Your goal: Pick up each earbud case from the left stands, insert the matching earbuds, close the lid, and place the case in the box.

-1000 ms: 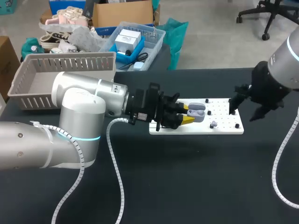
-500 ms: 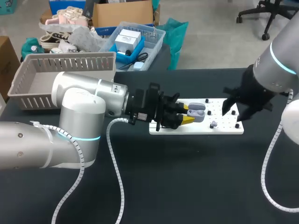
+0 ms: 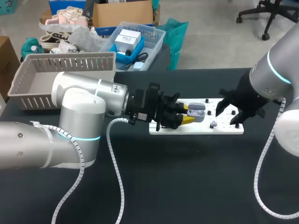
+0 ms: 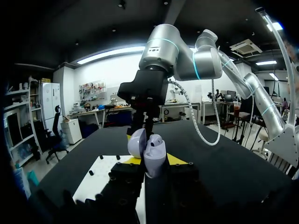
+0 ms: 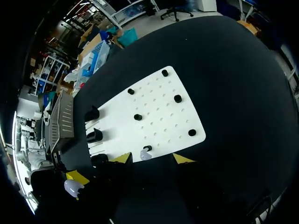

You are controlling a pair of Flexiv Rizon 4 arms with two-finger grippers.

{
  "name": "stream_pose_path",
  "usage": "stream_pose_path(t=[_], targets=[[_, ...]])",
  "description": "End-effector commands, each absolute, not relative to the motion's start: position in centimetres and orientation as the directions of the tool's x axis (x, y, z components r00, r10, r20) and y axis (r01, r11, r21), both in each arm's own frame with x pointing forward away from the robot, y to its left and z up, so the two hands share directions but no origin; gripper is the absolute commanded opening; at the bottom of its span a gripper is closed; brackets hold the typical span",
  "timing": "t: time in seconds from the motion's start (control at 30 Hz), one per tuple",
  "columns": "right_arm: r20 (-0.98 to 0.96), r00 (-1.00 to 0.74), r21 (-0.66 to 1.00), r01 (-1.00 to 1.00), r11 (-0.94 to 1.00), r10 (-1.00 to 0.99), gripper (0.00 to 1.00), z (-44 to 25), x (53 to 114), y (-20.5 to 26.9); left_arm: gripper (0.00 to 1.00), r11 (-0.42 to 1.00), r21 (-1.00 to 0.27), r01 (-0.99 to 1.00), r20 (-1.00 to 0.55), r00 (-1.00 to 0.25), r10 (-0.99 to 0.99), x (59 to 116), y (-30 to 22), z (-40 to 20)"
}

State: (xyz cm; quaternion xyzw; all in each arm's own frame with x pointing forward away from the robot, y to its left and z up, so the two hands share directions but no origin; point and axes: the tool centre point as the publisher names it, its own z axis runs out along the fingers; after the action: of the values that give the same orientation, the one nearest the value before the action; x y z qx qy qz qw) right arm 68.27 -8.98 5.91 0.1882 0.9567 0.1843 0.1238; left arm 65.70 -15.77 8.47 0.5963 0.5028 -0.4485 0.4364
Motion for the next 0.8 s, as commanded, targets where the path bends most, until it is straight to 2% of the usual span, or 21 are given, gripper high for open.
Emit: stream_pose_path(t=[0.03,0.8], targets=[[-0.194,-0.888,0.406,0.314,0.858,0.417,0.46,5.7,67.8,-8.4,0.00,-0.110,0.071,0.991,-0.974,0.093,0.208,65.6,-15.7,8.5],[-0.154,-0.897,0.411,0.324,0.852,0.415,0.47,3.4,67.7,-6.6,0.00,-0.110,0.071,0.991,-0.974,0.093,0.208,65.6,-15.7,8.5]])
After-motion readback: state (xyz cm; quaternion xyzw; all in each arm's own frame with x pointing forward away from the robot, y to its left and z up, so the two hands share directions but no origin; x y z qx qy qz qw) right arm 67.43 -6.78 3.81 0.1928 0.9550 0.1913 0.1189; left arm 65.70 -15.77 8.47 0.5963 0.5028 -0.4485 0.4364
